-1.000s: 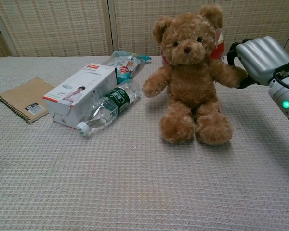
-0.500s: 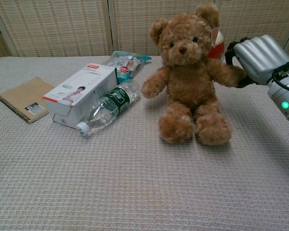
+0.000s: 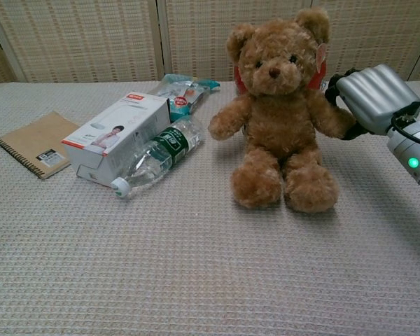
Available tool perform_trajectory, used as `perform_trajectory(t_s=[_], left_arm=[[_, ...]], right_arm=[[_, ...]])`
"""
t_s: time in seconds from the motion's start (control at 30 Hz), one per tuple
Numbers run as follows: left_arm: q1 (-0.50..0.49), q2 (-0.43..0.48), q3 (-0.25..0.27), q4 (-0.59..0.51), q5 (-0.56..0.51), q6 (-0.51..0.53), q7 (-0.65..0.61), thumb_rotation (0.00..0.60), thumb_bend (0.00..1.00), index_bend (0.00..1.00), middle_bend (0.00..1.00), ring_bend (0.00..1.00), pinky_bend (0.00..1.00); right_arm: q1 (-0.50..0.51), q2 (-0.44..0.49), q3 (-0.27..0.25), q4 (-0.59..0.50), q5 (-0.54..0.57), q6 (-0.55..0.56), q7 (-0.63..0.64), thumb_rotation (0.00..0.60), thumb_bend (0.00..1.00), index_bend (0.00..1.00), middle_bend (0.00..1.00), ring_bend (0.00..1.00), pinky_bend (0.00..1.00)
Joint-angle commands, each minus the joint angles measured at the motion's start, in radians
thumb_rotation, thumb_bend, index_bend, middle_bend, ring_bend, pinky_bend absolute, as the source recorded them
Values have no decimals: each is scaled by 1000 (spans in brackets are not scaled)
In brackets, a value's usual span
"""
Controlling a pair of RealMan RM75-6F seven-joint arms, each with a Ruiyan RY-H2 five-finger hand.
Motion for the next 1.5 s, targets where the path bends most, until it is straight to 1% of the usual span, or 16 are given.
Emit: perform_trajectory(t_s=[0.03,0.27,0.4,0.73,0.83,0.9,0.93,1.0,1.07,1.13,1.2,1.3,1.33,1.37,1.43,1.5], left_arm=[[1,0,0,0,1,1,0,600,554,328,466,469,546],[2,1,0,-1,3,5,-1,600,555,327,467,469,546],[2,0,1,0,4,6,-1,600,554,328,467,469,546],[2,1,0,1,1,5,-2,600,554,328,466,469,546],[1,1,0,2,-1,3,-3,600,555,327,467,469,546],[1,2,-1,3,-1,3,-4,600,554,327,467,469,546],[1,1,-1,4,0,4,-4,600,554,327,466,469,546],[1,1,-1,5,-1,4,-4,600,554,327,467,469,546],[2,2,-2,5,-3,5,-5,600,554,328,467,469,546],[2,1,-4,6,-6,7,-6,600,554,328,467,469,546],[2,1,-6,6,-10,7,-7,600,554,328,467,469,546],[2,0,-9,5,-20,0,-5,600,554,328,467,469,546],[2,0,-10,3,-22,-1,-3,600,554,328,466,469,546],[2,0,-10,2,-23,-2,0,600,554,328,466,469,546],[3,0,-10,0,-22,-2,5,600,553,328,466,469,546],[4,-1,-9,-2,-19,0,11,600,554,328,467,469,546]], right_arm=[[1,1,5,-1,5,16,2,600,86,664,343,313,595],[23,13,31,-3,30,79,13,600,86,664,344,318,595],[29,18,43,-9,43,86,24,600,85,664,343,319,595],[0,7,8,-1,19,8,5,600,86,664,344,319,595],[-4,9,8,-4,19,11,16,600,86,660,344,319,595],[-8,15,9,-10,21,15,39,600,86,597,343,310,592],[-13,21,8,-16,21,16,63,600,86,526,343,287,585],[-25,32,5,-28,18,24,102,600,86,353,313,205,541],[-52,54,-16,-42,-2,58,153,600,86,199,240,129,492],[-94,86,-45,-59,-31,124,205,600,86,115,187,77,441],[-140,118,-67,-85,-52,186,241,600,86,88,161,41,385],[-236,188,-101,-164,-81,295,267,600,86,69,143,9,309],[-271,214,-111,-202,-86,316,256,600,86,69,143,7,297],[-321,257,-122,-272,-87,331,220,600,86,73,143,7,289],[-400,346,-145,-438,-85,340,139,600,86,83,143,7,287],[-477,497,-186,-720,-78,326,9,600,85,101,143,8,287]])
